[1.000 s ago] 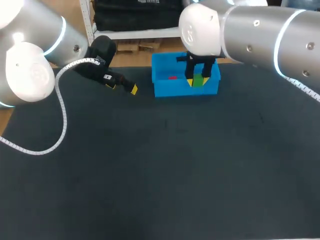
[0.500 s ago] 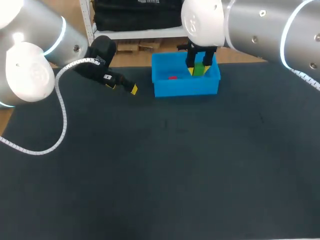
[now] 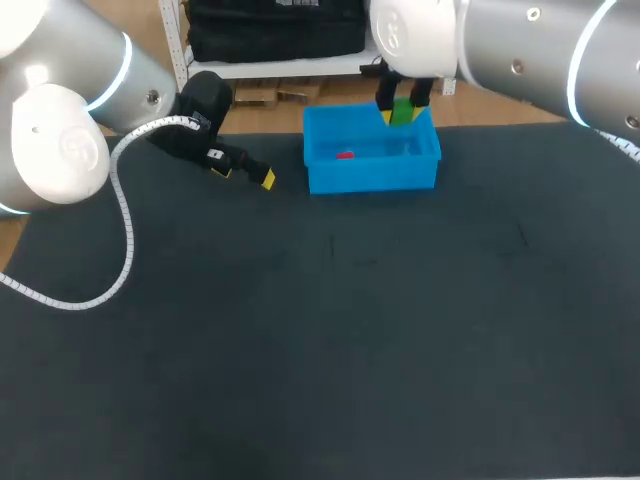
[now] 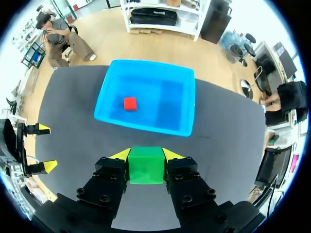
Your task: Use the left arm to pick the red cube and place it into the blue plastic box first, then use the right arm to grasp the green cube and put it into the same blue plastic box after the first action is fully finished.
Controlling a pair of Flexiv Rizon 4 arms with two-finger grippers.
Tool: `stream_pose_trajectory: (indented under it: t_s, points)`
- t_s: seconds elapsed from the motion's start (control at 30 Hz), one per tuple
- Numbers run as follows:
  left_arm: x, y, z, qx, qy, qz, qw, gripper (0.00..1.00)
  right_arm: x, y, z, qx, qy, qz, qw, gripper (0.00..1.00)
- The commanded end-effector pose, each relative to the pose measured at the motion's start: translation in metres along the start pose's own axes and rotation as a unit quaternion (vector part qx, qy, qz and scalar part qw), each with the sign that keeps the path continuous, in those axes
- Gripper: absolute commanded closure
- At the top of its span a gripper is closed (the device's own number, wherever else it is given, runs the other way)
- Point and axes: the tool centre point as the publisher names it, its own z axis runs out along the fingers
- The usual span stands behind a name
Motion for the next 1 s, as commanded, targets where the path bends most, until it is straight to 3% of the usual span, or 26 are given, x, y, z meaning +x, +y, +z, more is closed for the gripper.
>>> stream_pose_trajectory:
  t_s: [0.03,1.0]
  points:
    - [0.001,0.001,0.0,0.003,-0.002,0.001,1.0,0.0,-0.006,-0.003,-0.003,0.001,-0.004,-0.002,1.0,1.0]
    - [0.001,0.001,0.0,0.003,-0.002,0.001,1.0,0.0,-0.066,-0.009,-0.002,0.011,-0.027,-0.017,0.999,1.0]
